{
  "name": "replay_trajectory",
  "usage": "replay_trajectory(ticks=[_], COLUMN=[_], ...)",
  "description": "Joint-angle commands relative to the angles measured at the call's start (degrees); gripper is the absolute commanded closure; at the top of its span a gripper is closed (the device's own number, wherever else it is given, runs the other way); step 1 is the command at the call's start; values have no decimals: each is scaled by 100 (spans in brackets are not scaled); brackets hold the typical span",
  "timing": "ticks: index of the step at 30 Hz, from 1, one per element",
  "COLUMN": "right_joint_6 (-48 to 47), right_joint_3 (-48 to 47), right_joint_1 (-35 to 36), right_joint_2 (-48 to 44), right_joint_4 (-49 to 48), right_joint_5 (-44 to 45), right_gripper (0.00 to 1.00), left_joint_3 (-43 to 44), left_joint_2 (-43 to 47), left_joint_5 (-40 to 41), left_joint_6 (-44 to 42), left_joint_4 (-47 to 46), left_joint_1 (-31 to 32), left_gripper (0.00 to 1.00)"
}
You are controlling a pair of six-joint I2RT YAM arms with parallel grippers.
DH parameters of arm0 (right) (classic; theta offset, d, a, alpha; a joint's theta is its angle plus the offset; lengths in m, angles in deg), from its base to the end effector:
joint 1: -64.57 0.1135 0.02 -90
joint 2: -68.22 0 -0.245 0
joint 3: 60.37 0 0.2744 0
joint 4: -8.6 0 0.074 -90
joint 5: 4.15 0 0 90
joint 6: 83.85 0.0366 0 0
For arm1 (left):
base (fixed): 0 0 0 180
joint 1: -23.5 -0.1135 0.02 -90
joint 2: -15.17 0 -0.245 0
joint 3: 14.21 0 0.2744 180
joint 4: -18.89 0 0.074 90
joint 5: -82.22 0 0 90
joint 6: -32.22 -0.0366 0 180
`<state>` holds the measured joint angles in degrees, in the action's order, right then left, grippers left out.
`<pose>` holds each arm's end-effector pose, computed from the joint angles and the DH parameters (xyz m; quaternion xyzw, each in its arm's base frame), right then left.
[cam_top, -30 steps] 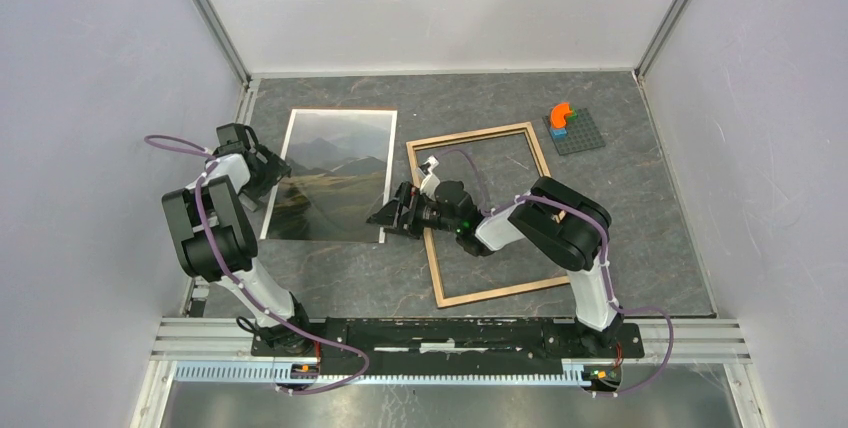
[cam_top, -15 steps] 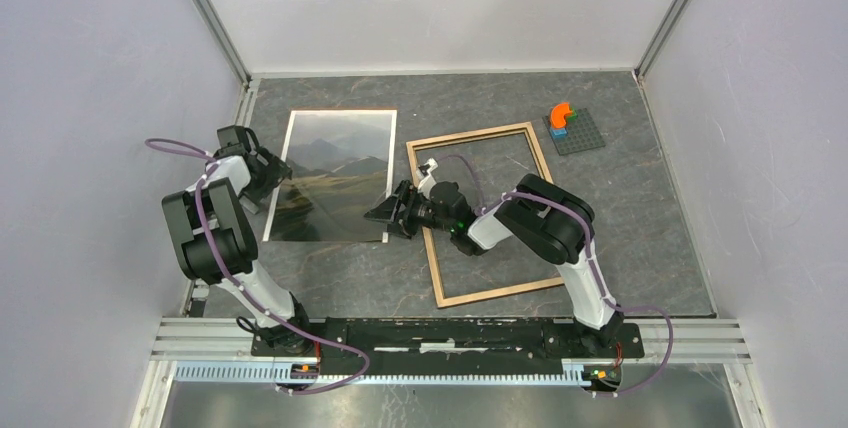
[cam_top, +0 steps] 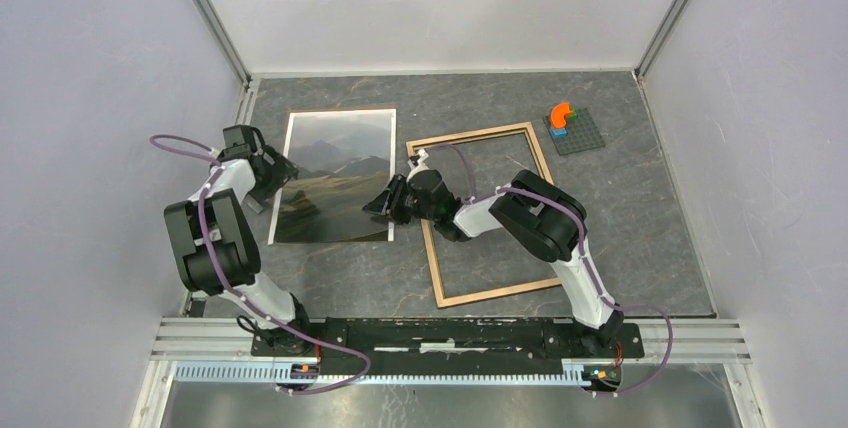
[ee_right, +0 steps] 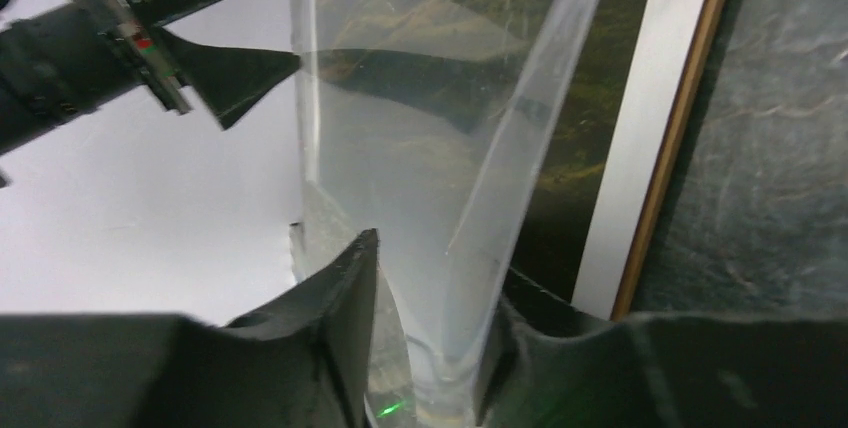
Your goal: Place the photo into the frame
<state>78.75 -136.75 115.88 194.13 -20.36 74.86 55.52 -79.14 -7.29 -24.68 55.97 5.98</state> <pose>0.2725 0.3515 0.0646 0.0975 0.8142 0.5373 0.1971 0.3246 0.1028 0.1463 -0.4155 0.8760 -0.0291 0.2431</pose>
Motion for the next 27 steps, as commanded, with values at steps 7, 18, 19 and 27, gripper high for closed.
replay_trajectory(ticks=[7, 18, 19, 27], right_joint_6=[-1931, -3648, -3817, -4974], right_joint_3=[-417, 149, 239, 1470], right_joint_1=[-55, -517, -588, -1686], right_joint_2=[-981, -2891, -3061, -4412], right_joint_4=[1907, 3705, 3875, 5181], right_joint_5=[248, -664, -798, -2467], right_gripper=[81, 100, 100, 100], left_joint_3=[187, 39, 31, -54], left_joint_2=[1728, 2880, 2948, 3295], left_joint_5=[571, -853, -976, -1567], left_joint_6=[-772, -706, -682, -569], left_joint_4=[96, -331, -371, -633], left_joint_1=[617, 1317, 1347, 1569], left_gripper=[0, 0, 0, 0])
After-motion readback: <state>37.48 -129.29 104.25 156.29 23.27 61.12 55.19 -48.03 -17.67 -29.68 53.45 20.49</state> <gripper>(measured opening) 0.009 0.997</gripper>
